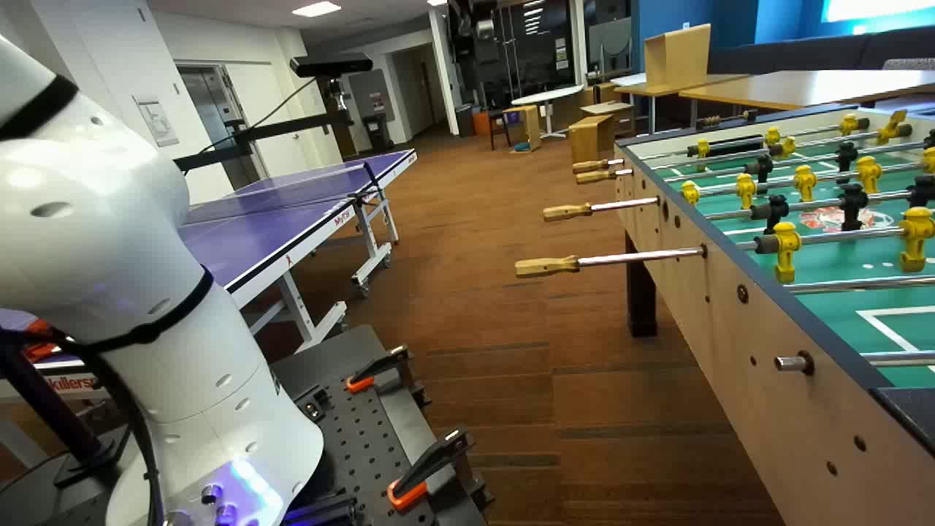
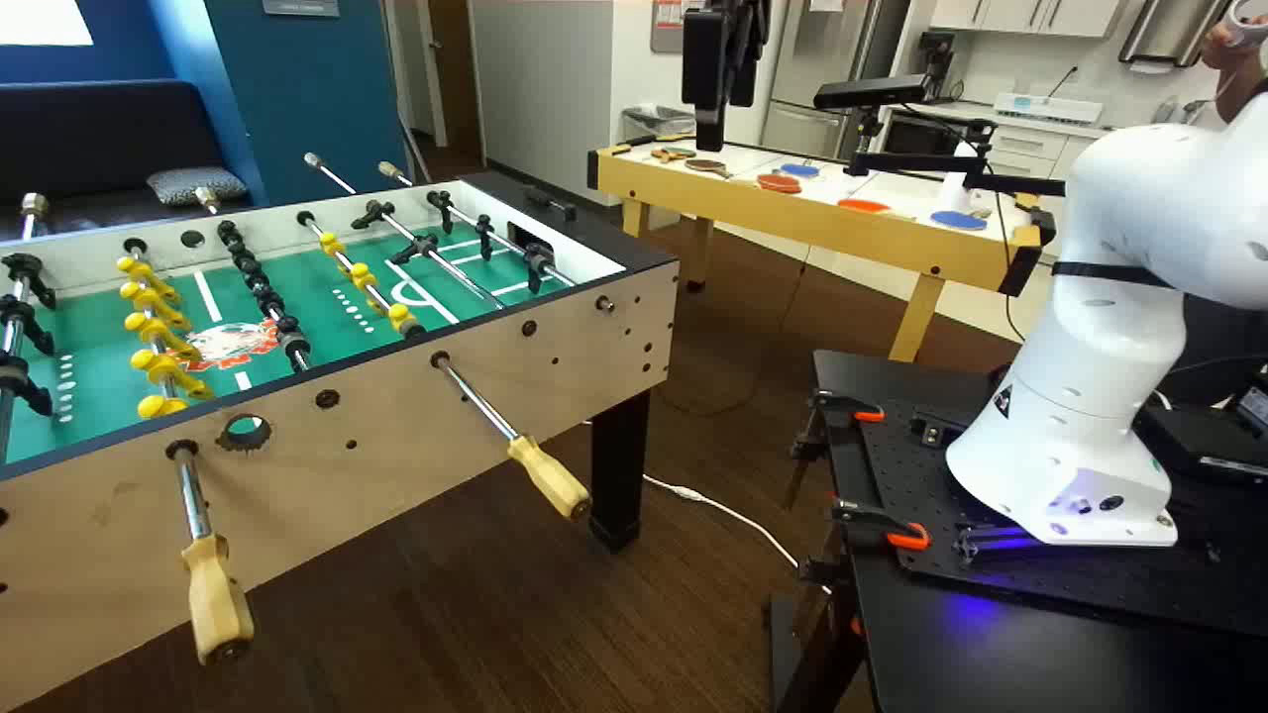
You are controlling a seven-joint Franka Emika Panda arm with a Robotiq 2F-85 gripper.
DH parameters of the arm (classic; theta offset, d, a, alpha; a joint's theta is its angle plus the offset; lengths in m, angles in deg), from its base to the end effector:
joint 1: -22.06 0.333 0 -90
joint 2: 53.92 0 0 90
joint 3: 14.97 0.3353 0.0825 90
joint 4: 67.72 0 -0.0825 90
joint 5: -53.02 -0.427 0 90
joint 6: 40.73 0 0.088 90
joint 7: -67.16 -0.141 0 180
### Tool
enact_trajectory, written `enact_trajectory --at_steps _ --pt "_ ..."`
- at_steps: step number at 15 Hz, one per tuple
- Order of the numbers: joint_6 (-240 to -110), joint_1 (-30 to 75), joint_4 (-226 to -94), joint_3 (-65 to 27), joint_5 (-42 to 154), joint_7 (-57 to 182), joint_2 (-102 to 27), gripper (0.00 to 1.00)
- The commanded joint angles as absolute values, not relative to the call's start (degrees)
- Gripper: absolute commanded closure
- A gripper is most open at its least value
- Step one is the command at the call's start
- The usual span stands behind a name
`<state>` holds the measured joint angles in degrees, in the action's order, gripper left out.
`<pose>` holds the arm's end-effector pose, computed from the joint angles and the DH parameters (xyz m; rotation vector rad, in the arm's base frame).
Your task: Push the rod of the football table inwards.
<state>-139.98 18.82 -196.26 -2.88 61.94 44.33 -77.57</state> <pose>0.4469 0.0557 0.4931 2.8652 -0.3344 -0.0602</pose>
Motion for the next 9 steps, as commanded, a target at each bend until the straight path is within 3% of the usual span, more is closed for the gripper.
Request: enact_trajectory --at_steps 1,4,9 --pt "-139.8 20.3 -196.1 -4.1 62.4 43.9 -77.4 0.00" --pt "-139.8 20.3 -196.1 -4.1 62.4 43.9 -77.4 0.00" --pt "-150.6 21.3 -200.5 -4.8 58.0 41.2 -76.2 0.00"
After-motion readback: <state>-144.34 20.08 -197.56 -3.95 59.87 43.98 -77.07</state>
